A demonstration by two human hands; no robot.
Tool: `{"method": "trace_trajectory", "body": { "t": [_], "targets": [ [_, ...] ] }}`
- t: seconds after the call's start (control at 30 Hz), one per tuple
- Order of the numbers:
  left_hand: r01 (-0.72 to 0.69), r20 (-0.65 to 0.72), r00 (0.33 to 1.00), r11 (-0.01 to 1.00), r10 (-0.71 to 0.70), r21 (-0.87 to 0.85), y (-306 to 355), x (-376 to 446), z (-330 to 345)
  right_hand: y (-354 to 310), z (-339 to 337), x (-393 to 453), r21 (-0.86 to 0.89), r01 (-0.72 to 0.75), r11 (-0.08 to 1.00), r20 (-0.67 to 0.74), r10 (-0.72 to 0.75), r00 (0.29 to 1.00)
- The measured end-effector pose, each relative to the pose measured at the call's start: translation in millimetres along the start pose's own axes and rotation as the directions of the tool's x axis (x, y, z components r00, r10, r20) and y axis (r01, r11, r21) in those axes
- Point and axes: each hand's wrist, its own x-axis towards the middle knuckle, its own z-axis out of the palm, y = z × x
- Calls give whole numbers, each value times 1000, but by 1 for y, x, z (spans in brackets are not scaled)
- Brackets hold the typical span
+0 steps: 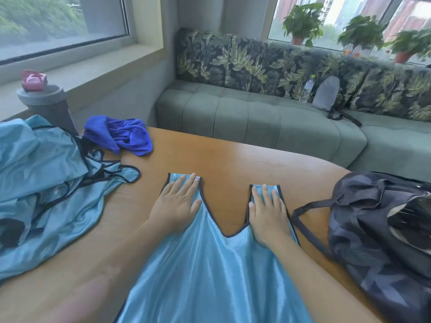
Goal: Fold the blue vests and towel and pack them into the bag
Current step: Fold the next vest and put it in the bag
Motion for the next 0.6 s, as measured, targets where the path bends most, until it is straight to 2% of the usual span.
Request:
{"method": "trace_trajectory", "body": {
  "t": [0.33,0.6],
  "targets": [
    [-44,-17,999,999,44,-3,-16,138,11,9,6,129,4,-74,997,-25,74,997],
    [-95,12,995,994,94,45,-37,214,12,20,6,198,6,-101,995,-40,101,994]
  ]
}}
